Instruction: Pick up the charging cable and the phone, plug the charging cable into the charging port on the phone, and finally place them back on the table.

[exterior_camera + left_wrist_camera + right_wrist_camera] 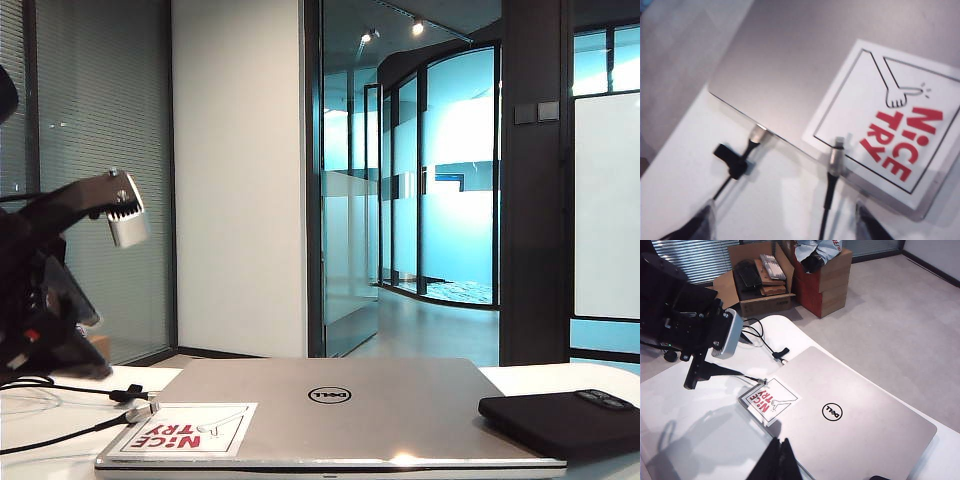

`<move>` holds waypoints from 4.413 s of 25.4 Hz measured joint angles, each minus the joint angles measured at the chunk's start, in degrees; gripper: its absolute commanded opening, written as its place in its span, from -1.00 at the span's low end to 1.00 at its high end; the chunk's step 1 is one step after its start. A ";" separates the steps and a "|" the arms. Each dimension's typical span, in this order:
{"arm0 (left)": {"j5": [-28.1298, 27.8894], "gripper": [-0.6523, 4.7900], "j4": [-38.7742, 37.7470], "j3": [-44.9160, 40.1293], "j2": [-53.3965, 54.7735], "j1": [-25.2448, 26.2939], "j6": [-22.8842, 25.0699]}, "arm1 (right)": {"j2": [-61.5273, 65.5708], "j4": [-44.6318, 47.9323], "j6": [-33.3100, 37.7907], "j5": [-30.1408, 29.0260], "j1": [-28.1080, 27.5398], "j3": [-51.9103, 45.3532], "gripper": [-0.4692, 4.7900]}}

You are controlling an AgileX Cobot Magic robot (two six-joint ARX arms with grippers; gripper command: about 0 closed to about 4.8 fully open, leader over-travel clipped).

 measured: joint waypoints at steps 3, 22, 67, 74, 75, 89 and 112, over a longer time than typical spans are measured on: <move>0.00 0.53 0.00 -0.02 3.10 0.02 1.27 | 0.00 0.00 0.00 0.00 0.00 0.00 -0.85; 0.00 0.53 14.36 0.02 15.82 0.04 1.33 | 0.00 0.00 0.00 0.00 -0.02 0.00 -0.85; -0.02 -0.78 5.68 0.07 -15.41 0.07 -50.56 | 0.00 1.18 8.44 4.28 -4.63 0.00 -0.84; -0.11 -0.78 5.05 0.07 -19.04 -0.72 -55.78 | 0.00 1.25 13.49 2.82 -12.59 -0.66 -0.84; -0.09 -0.78 5.01 0.07 -19.26 -1.44 -55.91 | 0.00 1.31 13.77 1.64 -14.12 -0.87 -0.84; 0.02 -0.78 -9.60 4.28 -19.37 -15.30 -56.24 | -0.15 13.31 36.44 -23.32 -36.70 -15.23 -0.84; 0.04 -0.78 -5.29 5.70 -10.80 -15.34 -52.76 | 2.97 17.64 55.63 -26.71 -52.39 -29.92 0.50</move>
